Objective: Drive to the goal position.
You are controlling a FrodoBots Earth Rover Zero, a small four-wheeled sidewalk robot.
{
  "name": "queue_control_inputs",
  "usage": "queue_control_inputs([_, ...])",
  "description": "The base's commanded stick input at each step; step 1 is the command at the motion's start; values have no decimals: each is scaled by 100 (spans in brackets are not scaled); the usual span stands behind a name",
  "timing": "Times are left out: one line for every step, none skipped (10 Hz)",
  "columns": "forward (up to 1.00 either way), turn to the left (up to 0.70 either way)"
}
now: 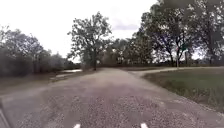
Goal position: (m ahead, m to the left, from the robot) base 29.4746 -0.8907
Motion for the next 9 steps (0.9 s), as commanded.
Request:
queue_control_inputs([100,0])
queue_control_inputs([100,0])
queue_control_inputs([100,0])
queue_control_inputs([100,0])
queue_control_inputs([100,0])
queue_control_inputs([100,0])
queue_control_inputs([100,0])
queue_control_inputs([100,0])
queue_control_inputs([100,0])
